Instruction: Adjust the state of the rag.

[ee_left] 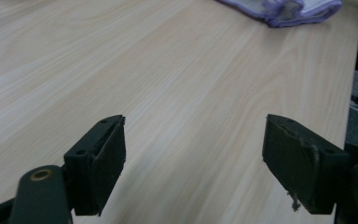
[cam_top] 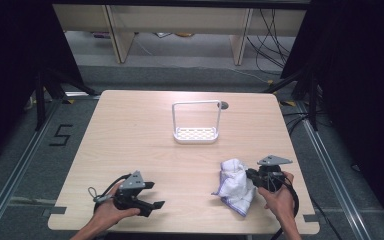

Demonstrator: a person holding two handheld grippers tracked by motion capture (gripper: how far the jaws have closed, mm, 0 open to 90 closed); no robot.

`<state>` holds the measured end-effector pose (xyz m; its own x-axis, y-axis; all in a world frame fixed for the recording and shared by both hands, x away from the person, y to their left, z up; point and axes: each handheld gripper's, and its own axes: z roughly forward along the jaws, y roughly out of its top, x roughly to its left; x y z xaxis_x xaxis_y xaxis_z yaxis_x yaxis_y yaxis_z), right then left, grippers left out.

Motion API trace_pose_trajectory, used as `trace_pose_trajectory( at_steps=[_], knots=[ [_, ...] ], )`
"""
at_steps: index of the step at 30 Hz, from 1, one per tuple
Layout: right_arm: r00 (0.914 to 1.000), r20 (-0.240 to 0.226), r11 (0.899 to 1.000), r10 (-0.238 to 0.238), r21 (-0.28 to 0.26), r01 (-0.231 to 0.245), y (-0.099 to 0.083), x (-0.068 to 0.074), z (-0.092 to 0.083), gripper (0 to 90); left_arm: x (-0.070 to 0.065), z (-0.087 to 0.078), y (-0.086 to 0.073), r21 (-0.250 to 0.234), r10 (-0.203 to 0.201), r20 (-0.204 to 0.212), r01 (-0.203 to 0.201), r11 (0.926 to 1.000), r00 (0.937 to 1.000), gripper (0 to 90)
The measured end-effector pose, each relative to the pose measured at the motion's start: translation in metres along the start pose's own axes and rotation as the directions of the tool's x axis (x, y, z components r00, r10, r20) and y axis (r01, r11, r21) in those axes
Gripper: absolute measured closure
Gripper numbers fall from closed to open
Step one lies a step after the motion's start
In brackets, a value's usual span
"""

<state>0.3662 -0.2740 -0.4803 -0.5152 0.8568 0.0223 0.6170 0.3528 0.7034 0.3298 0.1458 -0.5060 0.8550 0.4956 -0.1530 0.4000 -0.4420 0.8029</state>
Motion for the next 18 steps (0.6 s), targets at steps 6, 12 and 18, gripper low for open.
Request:
trace_pose_trajectory(
  at_steps=[6,12,18],
  knots=[
    [0.9970,0.073,0.999,0.028,-0.033,-0.026,0.007,0.001,-0.017,65.4,-0.001,0.007,0.006,0.005,0.020,0.002,-0.020,0.9998,0.9998,21.2],
    [0.9975,0.041,0.993,-0.058,-0.103,0.062,0.029,0.038,-0.040,59.0,0.007,0.000,0.004,0.001,0.004,-0.019,-0.004,1.0000,0.9998,21.2],
    [0.9911,-0.087,0.995,-0.100,-0.016,0.099,0.029,0.089,-0.031,51.3,0.013,-0.009,0.001,-0.019,-0.028,-0.038,0.027,0.9995,0.9989,21.2]
  ],
)
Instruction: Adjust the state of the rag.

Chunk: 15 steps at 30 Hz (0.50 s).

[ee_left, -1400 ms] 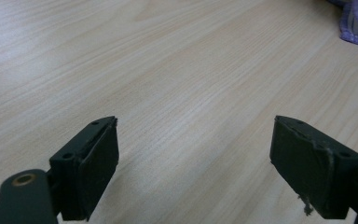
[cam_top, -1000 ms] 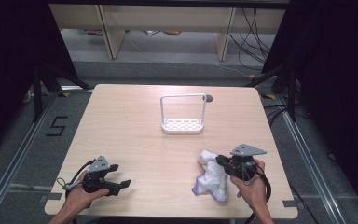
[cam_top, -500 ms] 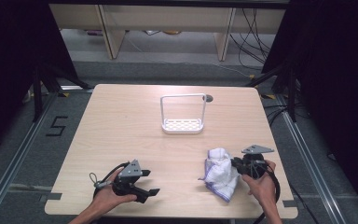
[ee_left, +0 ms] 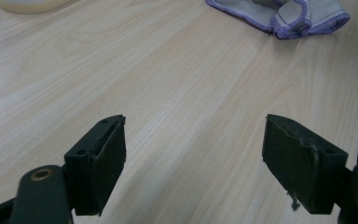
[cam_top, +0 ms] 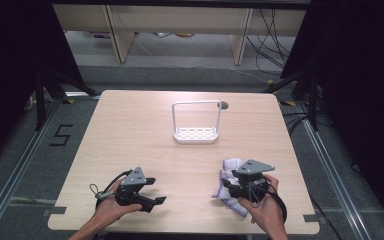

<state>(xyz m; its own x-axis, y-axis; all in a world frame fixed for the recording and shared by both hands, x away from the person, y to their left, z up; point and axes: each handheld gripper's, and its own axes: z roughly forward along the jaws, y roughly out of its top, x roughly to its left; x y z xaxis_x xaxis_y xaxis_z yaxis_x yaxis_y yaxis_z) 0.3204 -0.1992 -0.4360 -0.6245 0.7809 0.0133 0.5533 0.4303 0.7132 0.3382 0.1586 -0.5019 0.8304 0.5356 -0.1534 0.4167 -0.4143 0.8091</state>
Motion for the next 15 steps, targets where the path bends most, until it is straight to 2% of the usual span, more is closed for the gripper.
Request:
trace_pose_trajectory(
  at_steps=[1,2,4,5,6,8,9,11,12,13,14,15],
  knots=[
    [1.0000,0.000,1.000,0.000,0.000,0.000,0.000,0.000,0.000,51.3,0.000,0.000,0.000,0.000,0.000,0.000,0.000,1.0000,1.0000,21.2],
    [1.0000,-0.004,1.000,-0.001,0.016,0.001,-0.002,0.002,0.004,50.7,0.000,0.000,0.000,-0.002,-0.018,-0.001,0.018,0.9998,0.9998,21.2],
    [0.9986,0.019,0.997,-0.050,0.066,0.048,-0.007,0.006,0.020,52.3,0.001,0.000,0.000,0.005,-0.021,-0.002,0.021,0.9998,0.9998,21.0],
    [0.9986,0.019,0.997,-0.050,0.066,0.048,-0.007,0.006,0.020,52.3,0.001,0.000,0.000,0.005,-0.021,-0.002,0.021,0.9998,0.9998,21.0],
    [0.9921,0.040,0.988,-0.119,0.101,0.114,-0.009,0.006,0.029,67.8,0.002,0.001,0.000,0.016,-0.016,0.010,0.016,0.9997,0.9998,21.0],
    [0.9880,0.035,0.983,-0.150,0.116,0.145,-0.011,0.002,0.031,82.1,-0.001,0.005,0.000,0.008,-0.019,0.013,0.019,0.9998,0.9997,20.8],
    [0.9901,0.039,0.986,-0.135,0.108,0.130,-0.010,0.001,0.028,84.7,0.000,0.004,0.001,0.028,-0.003,0.022,0.002,0.9996,0.9997,20.8],
    [0.9884,0.055,0.987,-0.142,0.078,0.137,-0.008,-0.003,0.017,86.0,-0.002,0.008,0.001,0.005,-0.024,0.018,0.024,0.9997,0.9996,20.8],
    [0.9880,0.069,0.990,-0.138,0.049,0.135,-0.006,-0.005,0.008,86.2,-0.002,0.008,0.001,0.005,-0.024,0.018,0.024,0.9997,0.9996,20.8],
    [0.9880,0.069,0.990,-0.138,0.049,0.135,-0.006,-0.005,0.008,86.2,-0.001,0.008,0.003,0.020,-0.009,0.029,0.008,0.9998,0.9995,20.8],
    [0.9861,0.083,0.989,-0.145,-0.005,0.145,-0.002,-0.012,-0.012,86.3,-0.003,0.011,0.004,0.009,-0.023,0.030,0.022,0.9997,0.9993,20.7],
    [0.9861,0.083,0.989,-0.145,-0.005,0.145,-0.002,-0.012,-0.012,86.3,-0.003,0.011,0.004,0.009,-0.023,0.030,0.022,0.9997,0.9993,20.7]
  ],
)
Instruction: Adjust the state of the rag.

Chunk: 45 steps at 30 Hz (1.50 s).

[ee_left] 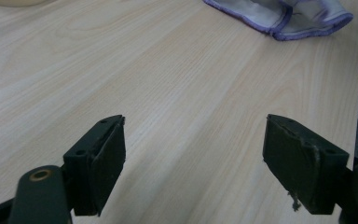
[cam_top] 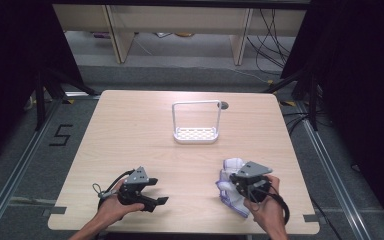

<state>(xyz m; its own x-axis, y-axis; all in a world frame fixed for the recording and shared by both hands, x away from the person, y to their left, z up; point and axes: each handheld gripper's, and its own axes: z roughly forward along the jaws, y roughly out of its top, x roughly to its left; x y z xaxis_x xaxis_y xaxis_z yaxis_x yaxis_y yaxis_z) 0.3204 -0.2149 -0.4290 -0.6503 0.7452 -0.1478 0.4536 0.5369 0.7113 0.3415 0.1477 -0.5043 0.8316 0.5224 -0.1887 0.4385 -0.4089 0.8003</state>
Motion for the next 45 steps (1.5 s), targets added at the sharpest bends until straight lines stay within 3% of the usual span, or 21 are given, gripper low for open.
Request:
trace_pose_trajectory(
  at_steps=[3,4,5,10,11,16,19,21,22,23,30,31,33,34,37,38,39,41,42,43,45],
  knots=[
    [0.9985,0.025,0.996,0.048,-0.071,-0.046,-0.004,-0.017,-0.023,86.2,-0.004,0.007,0.007,0.001,-0.005,0.014,0.005,1.0000,0.9999,20.8],
    [0.9936,0.028,0.991,0.109,-0.081,-0.107,-0.010,-0.026,-0.030,86.2,-0.008,0.016,0.013,0.002,0.013,0.008,-0.013,0.9999,0.9999,21.1],
    [0.9917,0.031,0.989,0.125,-0.085,-0.122,-0.014,-0.032,-0.033,86.1,-0.008,0.020,0.015,0.013,0.024,0.016,-0.024,0.9996,0.9996,21.6],
    [0.9753,0.037,0.971,0.218,-0.106,-0.213,-0.030,-0.049,-0.034,86.1,-0.023,0.046,0.029,0.020,0.045,0.043,-0.046,0.9987,0.9981,23.1],
    [0.9681,0.011,0.964,0.250,-0.097,-0.248,-0.035,-0.053,-0.031,86.0,-0.033,0.059,0.038,0.036,0.093,0.063,-0.095,0.9948,0.9936,23.4],
    [0.9675,0.031,0.965,0.251,-0.087,-0.247,-0.039,-0.059,-0.026,85.9,-0.050,0.086,0.054,0.018,0.152,0.097,-0.155,0.9878,0.9836,25.6],
    [0.9706,0.035,0.968,0.238,-0.087,-0.234,-0.041,-0.063,-0.025,85.9,-0.056,0.096,0.059,0.017,0.159,0.116,-0.162,0.9867,0.9805,27.7],
    [0.9625,0.062,0.963,0.264,-0.069,-0.260,-0.044,-0.067,-0.026,85.9,-0.064,0.110,0.065,0.028,0.187,0.123,-0.192,0.9811,0.9747,28.2],
    [0.9686,0.078,0.970,0.236,-0.079,-0.230,-0.047,-0.071,-0.024,85.9,-0.064,0.110,0.065,0.028,0.187,0.123,-0.192,0.9811,0.9747,28.4],
    [0.9552,0.082,0.958,0.284,-0.064,-0.280,-0.048,-0.071,-0.024,85.9,-0.069,0.117,0.067,0.023,0.182,0.141,-0.187,0.9821,0.9731,29.0],
    [0.9418,0.106,0.948,0.319,-0.041,-0.316,-0.067,-0.089,-0.015,85.8,-0.078,0.129,0.068,0.050,0.171,0.163,-0.181,0.9822,0.9716,33.4],
    [0.9230,0.099,0.928,0.372,-0.030,-0.371,-0.072,-0.089,-0.013,85.7,-0.080,0.130,0.068,0.052,0.168,0.165,-0.179,0.9825,0.9719,35.9],
    [0.9256,0.106,0.932,0.363,-0.031,-0.362,-0.073,-0.090,-0.012,85.6,-0.082,0.133,0.068,0.053,0.178,0.172,-0.189,0.9805,0.9689,37.1],
    [0.9327,0.102,0.938,0.346,-0.031,-0.345,-0.074,-0.093,-0.010,85.5,-0.085,0.135,0.069,0.054,0.190,0.180,-0.203,0.9777,0.9651,40.6],
    [0.9266,0.100,0.932,0.363,-0.025,-0.362,-0.073,-0.091,-0.010,85.5,-0.090,0.140,0.069,0.053,0.204,0.184,-0.216,0.9749,0.9617,42.9],
    [0.9262,0.106,0.932,0.362,-0.024,-0.361,-0.072,-0.090,-0.009,85.4,-0.091,0.141,0.070,0.058,0.219,0.178,-0.232,0.9710,0.9593,44.1],
    [0.9387,0.103,0.944,0.329,-0.033,-0.327,-0.072,-0.092,-0.008,85.4,-0.094,0.146,0.072,0.053,0.225,0.177,-0.238,0.9698,0.9580,45.9],
    [0.9373,0.105,0.943,0.332,-0.030,-0.331,-0.071,-0.092,-0.008,85.4,-0.095,0.148,0.073,0.054,0.228,0.175,-0.240,0.9692,0.9578,46.1],
    [0.9321,0.098,0.937,0.349,-0.023,-0.348,-0.071,-0.089,-0.008,85.3,-0.097,0.152,0.075,0.059,0.249,0.161,-0.262,0.9634,0.9549,46.3],
    [0.9418,0.096,0.947,0.322,-0.031,-0.321,-0.072,-0.092,-0.007,85.2,-0.098,0.153,0.075,0.059,0.252,0.156,-0.264,0.9628,0.9551,46.3],
    [0.9413,0.094,0.946,0.324,-0.035,-0.322,-0.072,-0.092,-0.007,85.1,-0.100,0.157,0.078,0.055,0.271,0.137,-0.280,0.9583,0.9528,46.2]
  ],
)
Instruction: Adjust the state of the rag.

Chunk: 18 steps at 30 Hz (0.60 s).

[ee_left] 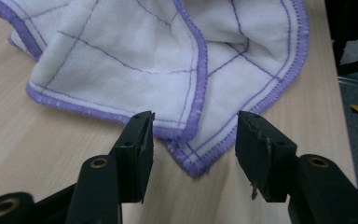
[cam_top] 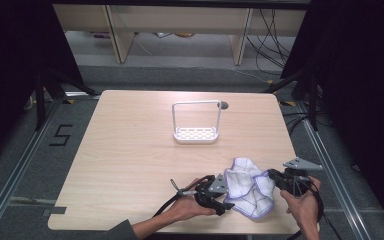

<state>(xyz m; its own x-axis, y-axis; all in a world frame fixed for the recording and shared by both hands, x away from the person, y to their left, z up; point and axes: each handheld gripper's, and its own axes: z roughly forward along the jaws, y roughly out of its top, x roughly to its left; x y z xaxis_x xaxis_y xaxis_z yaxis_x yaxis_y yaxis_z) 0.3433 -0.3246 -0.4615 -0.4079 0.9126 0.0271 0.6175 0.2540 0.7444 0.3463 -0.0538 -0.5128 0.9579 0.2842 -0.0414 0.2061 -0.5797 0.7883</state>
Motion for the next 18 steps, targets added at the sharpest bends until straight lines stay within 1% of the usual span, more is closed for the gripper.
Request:
trace_pose_trajectory(
  at_steps=[2,4,5,6,7,8,9,10,11,12,13,14,15,16,17,18],
  knots=[
    [1.0000,-0.004,1.000,0.008,0.005,-0.008,0.000,0.000,0.000,85.0,0.001,0.003,0.003,0.009,0.010,-0.010,-0.010,0.9999,0.9999,45.6],
    [1.0000,0.001,1.000,0.010,0.003,-0.010,0.000,0.001,0.000,84.9,0.001,0.006,0.004,0.012,0.007,-0.008,-0.007,0.9999,0.9999,44.5],
    [0.9999,0.003,1.000,-0.014,-0.002,0.014,0.000,0.000,0.001,84.8,0.000,0.010,0.006,0.043,0.017,0.004,-0.018,0.9989,0.9998,44.1],
    [1.0000,-0.006,1.000,0.005,0.007,-0.005,0.000,0.002,0.000,84.8,-0.001,0.012,0.006,0.054,0.027,-0.002,-0.027,0.9982,0.9996,43.4],
    [1.0000,-0.006,1.000,0.005,0.007,-0.005,0.000,0.002,0.000,84.8,-0.001,0.012,0.006,0.054,0.027,-0.002,-0.027,0.9982,0.9996,42.7],
    [0.9999,-0.001,1.000,-0.013,-0.001,0.013,0.000,0.001,0.001,84.7,-0.002,0.014,0.007,0.050,0.033,-0.006,-0.032,0.9982,0.9994,42.7],
    [0.9998,0.002,1.000,-0.021,-0.009,0.021,0.001,0.001,0.001,84.6,-0.002,0.014,0.007,0.056,0.040,-0.008,-0.040,0.9976,0.9991,43.3],
    [0.9999,0.004,1.000,-0.009,-0.006,0.009,0.001,0.001,0.001,84.5,-0.003,0.013,0.009,0.066,0.051,-0.007,-0.051,0.9966,0.9987,46.1],
    [0.9999,0.004,1.000,-0.009,-0.006,0.009,0.001,0.001,0.001,84.5,-0.003,0.013,0.009,0.066,0.051,-0.007,-0.051,0.9966,0.9987,49.1],
    [1.0000,-0.003,1.000,0.001,-0.003,-0.001,0.001,0.002,0.001,84.4,-0.002,0.013,0.009,0.065,0.068,0.002,-0.068,0.9956,0.9977,54.0],
    [0.9998,-0.001,1.000,-0.020,-0.008,0.020,0.000,0.000,0.001,84.4,-0.003,0.014,0.008,0.056,0.065,0.011,-0.065,0.9963,0.9978,57.9],
    [0.9988,-0.011,0.999,0.048,0.019,-0.048,0.000,0.005,0.000,84.4,-0.005,0.013,0.008,0.054,0.069,0.037,-0.071,0.9960,0.9969,64.2],
    [0.9991,-0.012,0.999,0.041,0.015,-0.040,0.000,0.005,0.000,84.4,-0.005,0.013,0.008,0.054,0.069,0.037,-0.071,0.9960,0.9969,70.0],
    [0.9990,-0.015,0.999,0.043,0.020,-0.043,0.000,0.005,0.000,84.4,-0.007,0.014,0.008,0.049,0.049,0.061,-0.052,0.9974,0.9969,75.5],
    [0.9994,-0.015,1.000,0.029,0.012,-0.029,0.001,0.005,0.001,84.5,-0.006,0.014,0.009,0.055,0.045,0.073,-0.049,0.9973,0.9963,79.3],
    [0.9991,-0.018,0.999,0.037,0.016,-0.037,0.001,0.006,0.000,84.7,-0.006,0.014,0.009,0.055,0.045,0.073,-0.049,0.9973,0.9963,81.4]
  ],
)
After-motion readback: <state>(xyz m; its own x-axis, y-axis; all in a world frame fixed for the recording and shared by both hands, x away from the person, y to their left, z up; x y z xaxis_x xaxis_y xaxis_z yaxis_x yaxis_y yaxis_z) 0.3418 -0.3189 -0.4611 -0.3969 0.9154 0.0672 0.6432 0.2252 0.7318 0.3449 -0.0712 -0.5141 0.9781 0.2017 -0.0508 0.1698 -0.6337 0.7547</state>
